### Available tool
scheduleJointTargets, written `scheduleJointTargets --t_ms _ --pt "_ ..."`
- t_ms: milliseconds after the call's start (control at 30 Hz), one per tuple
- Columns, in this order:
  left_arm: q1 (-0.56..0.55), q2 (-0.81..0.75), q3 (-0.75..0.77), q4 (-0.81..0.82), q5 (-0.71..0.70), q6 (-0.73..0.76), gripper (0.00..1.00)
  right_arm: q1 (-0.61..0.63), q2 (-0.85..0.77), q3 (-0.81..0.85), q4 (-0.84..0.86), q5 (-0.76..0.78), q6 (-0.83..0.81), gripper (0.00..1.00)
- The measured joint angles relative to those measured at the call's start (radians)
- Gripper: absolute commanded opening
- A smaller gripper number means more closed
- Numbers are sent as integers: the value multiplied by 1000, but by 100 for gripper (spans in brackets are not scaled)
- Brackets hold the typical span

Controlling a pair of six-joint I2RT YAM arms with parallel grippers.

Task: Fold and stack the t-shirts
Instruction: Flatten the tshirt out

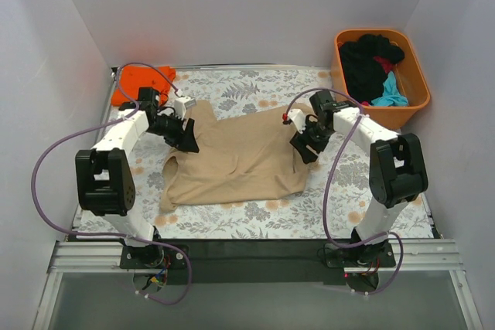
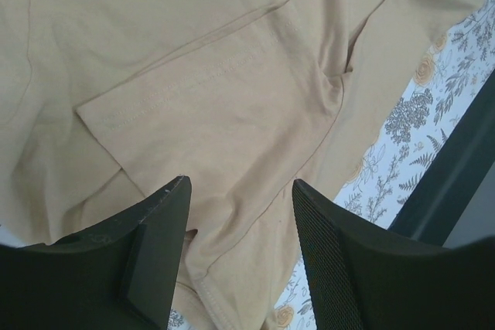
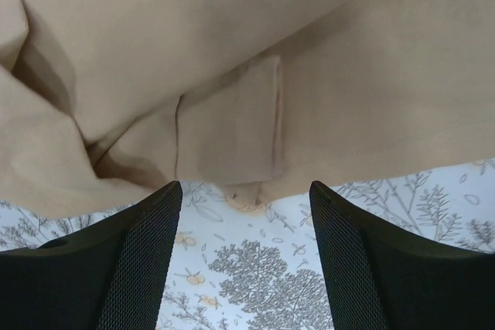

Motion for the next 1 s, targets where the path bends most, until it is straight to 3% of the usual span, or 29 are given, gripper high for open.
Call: scheduleJointTargets --t_ms 367,833,933,1000 --pt "-17 96 14 48 -29 -67 50 8 106 114 29 -75 28 47" --pt "-24 98 19 67 -31 -84 50 16 204 174 25 -110 32 47" --pt "-26 105 23 67 -43 -91 52 18 204 180 27 -127 26 37" --pt "-28 117 30 70 -55 -95 53 21 204 177 25 -140 17 18"
